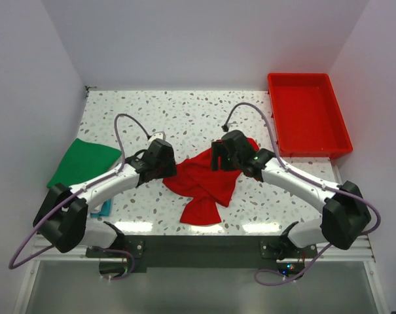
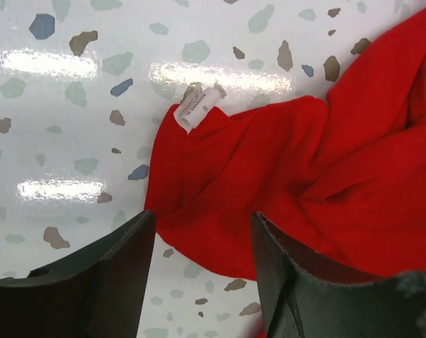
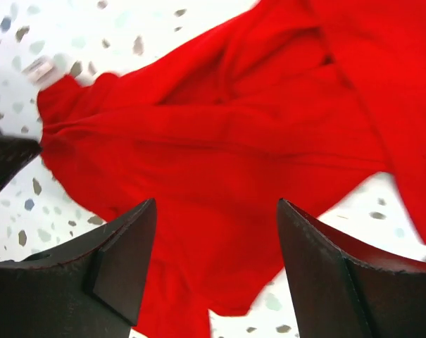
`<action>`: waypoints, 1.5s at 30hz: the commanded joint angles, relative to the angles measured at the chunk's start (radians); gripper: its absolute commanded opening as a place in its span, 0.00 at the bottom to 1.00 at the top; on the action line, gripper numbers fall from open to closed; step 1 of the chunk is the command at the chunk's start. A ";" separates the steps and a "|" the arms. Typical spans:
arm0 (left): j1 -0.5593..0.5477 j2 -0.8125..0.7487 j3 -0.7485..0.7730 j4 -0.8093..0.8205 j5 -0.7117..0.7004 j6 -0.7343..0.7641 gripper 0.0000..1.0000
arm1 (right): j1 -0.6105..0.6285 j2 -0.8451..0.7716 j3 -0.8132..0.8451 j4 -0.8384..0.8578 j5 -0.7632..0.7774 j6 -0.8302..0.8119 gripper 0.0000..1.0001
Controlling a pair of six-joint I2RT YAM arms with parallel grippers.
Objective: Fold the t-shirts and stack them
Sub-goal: Move the tshirt to the center of the board, then flatten the tshirt out
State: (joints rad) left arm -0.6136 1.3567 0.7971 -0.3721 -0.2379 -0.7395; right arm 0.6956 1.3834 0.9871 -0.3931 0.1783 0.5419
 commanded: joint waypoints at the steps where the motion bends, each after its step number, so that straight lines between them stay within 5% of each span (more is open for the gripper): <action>1: 0.060 0.022 -0.030 0.108 0.063 -0.052 0.60 | 0.102 0.096 0.062 0.092 0.082 0.027 0.72; 8: 0.159 -0.004 -0.107 0.147 0.107 -0.077 0.57 | 0.263 0.317 0.274 0.085 0.193 -0.017 0.71; 17: 0.262 -0.079 -0.147 0.136 0.132 -0.075 0.57 | 0.306 0.526 0.484 -0.024 0.374 -0.019 0.72; 20: 0.262 -0.077 -0.153 0.154 0.149 -0.074 0.57 | 0.306 0.549 0.499 -0.064 0.426 -0.023 0.63; 24: 0.262 -0.053 -0.167 0.208 0.207 -0.058 0.57 | 0.306 0.542 0.484 -0.092 0.446 -0.022 0.23; 25: 0.262 -0.044 -0.165 0.219 0.233 -0.054 0.57 | 0.306 0.525 0.469 -0.098 0.458 -0.017 0.08; 27: 0.261 -0.025 -0.167 0.246 0.276 -0.038 0.57 | 0.305 0.488 0.443 -0.125 0.500 -0.010 0.00; 36: 0.186 -0.013 -0.156 0.300 0.339 0.032 0.61 | 0.248 0.047 0.149 -0.268 0.605 0.049 0.00; 45: 0.054 0.068 -0.110 0.210 0.184 0.025 0.62 | 0.056 -0.230 -0.010 -0.386 0.558 0.075 0.00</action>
State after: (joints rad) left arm -0.5407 1.4078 0.6441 -0.1452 0.0219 -0.7357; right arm 0.7765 1.1820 0.9997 -0.7158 0.7158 0.5903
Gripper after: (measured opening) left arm 0.619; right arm 0.034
